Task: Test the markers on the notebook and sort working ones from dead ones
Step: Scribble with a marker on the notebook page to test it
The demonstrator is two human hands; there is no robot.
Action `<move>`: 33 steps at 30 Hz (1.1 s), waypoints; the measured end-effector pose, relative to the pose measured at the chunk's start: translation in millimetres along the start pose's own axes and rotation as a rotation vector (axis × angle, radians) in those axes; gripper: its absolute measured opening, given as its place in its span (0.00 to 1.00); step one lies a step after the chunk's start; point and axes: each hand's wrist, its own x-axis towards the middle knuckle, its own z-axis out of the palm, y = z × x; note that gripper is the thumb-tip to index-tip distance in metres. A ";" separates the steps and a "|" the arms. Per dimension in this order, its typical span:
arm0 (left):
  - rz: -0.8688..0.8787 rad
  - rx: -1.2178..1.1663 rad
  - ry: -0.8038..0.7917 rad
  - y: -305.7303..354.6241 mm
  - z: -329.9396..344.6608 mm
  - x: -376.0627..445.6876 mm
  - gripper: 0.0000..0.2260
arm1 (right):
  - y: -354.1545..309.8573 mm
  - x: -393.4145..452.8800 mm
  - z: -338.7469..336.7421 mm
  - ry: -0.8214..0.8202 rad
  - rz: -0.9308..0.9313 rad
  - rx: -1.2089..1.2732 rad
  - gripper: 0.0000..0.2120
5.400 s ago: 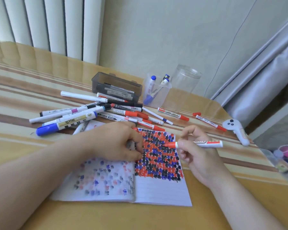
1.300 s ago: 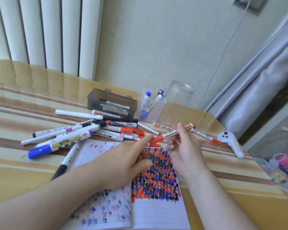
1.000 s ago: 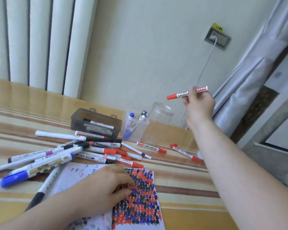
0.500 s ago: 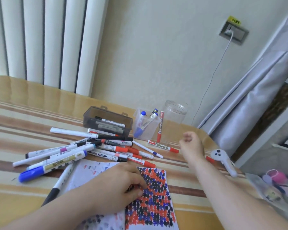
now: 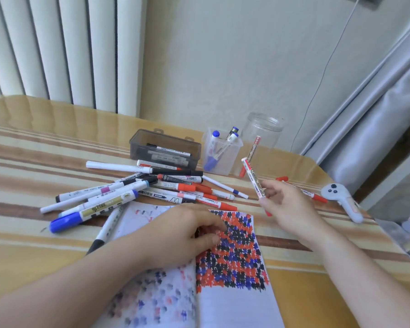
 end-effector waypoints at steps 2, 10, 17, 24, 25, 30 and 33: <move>-0.041 -0.088 0.047 0.1 -1.3 -0.3 0.18 | -23.7 -28.2 10.3 -0.220 0.020 0.461 0.14; 0.071 -0.003 0.093 2.0 -0.5 -5.1 0.17 | -40.2 -67.3 64.5 -0.196 -0.123 0.761 0.06; 0.142 0.091 0.138 8.2 3.7 -5.5 0.13 | -39.6 -68.5 58.4 -0.252 -0.158 0.795 0.07; 0.150 0.015 0.034 18.9 -2.0 -8.9 0.10 | -39.9 -73.6 58.7 -0.287 -0.239 0.841 0.04; 0.152 0.014 0.024 18.6 -2.5 -9.1 0.09 | -39.6 -73.9 58.1 -0.302 -0.245 0.850 0.04; 0.129 -0.031 -0.001 20.7 -5.3 -9.8 0.10 | -39.3 -74.8 56.3 -0.329 -0.262 0.868 0.04; 0.137 -0.021 0.006 20.7 -6.4 -9.5 0.08 | -40.0 -74.6 56.8 -0.337 -0.259 0.860 0.09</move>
